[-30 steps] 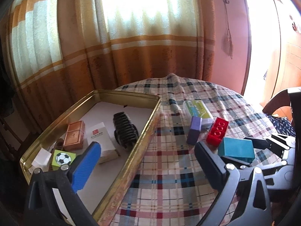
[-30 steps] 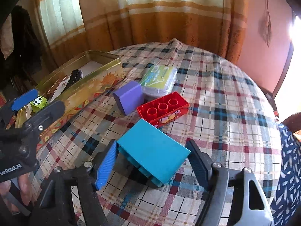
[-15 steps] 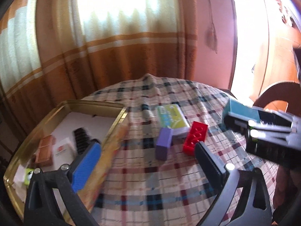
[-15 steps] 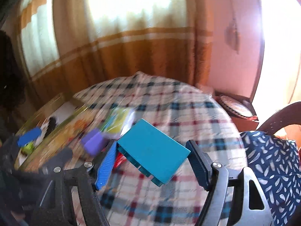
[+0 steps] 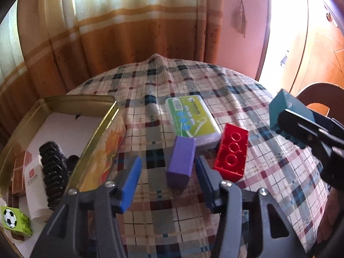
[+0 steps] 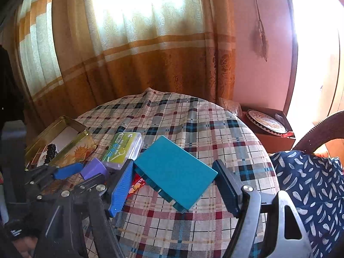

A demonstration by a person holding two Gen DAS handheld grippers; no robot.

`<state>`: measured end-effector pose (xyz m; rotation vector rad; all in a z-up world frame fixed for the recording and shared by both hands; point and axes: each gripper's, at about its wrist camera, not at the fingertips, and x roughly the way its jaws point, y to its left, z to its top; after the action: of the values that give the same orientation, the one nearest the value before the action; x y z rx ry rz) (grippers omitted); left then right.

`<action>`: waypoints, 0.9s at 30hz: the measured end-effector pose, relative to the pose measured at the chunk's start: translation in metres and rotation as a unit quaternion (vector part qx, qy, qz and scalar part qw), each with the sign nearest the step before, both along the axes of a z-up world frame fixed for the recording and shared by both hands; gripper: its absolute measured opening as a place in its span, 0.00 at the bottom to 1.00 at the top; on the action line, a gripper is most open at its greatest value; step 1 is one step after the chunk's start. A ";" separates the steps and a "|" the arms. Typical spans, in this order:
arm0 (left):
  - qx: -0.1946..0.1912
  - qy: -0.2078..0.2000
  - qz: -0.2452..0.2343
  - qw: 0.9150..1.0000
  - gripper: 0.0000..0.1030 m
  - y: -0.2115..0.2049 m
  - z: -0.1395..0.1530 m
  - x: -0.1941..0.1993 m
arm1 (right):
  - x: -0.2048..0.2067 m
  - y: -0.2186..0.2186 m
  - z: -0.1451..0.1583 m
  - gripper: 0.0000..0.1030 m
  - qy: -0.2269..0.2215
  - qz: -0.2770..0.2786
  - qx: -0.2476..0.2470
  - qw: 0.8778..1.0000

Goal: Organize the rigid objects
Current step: 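Lift the teal block with the right tool while the left tool approaches the purple block, then grasp the purple block with the left tool while the right tool holds the teal block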

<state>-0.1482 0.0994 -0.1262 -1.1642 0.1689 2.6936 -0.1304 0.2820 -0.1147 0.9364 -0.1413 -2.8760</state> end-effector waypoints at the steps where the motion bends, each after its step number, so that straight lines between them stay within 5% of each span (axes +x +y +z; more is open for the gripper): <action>1: -0.002 0.000 0.001 1.000 0.50 0.000 -0.001 -0.001 | 0.000 -0.002 0.000 0.73 0.000 0.002 0.002 1.000; 5: 0.001 -0.006 -0.007 1.000 0.47 0.002 -0.002 -0.007 | 0.002 -0.006 -0.001 0.73 0.004 0.003 0.012 1.000; 6: 0.002 -0.008 -0.010 1.000 0.32 0.002 -0.002 -0.008 | 0.002 -0.006 -0.001 0.73 0.004 0.003 0.013 1.000; 8: 0.005 -0.011 -0.011 1.000 0.18 0.002 -0.002 -0.009 | 0.002 -0.006 -0.001 0.73 0.004 0.003 0.013 1.000; 27: 0.022 0.065 0.035 0.997 0.17 -0.015 0.020 0.009 | 0.007 -0.016 0.001 0.73 0.025 0.011 0.036 0.999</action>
<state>-0.1390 0.0847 -0.1066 -1.0015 0.0906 2.8201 -0.1229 0.2656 -0.1134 0.8698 -0.0223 -2.8984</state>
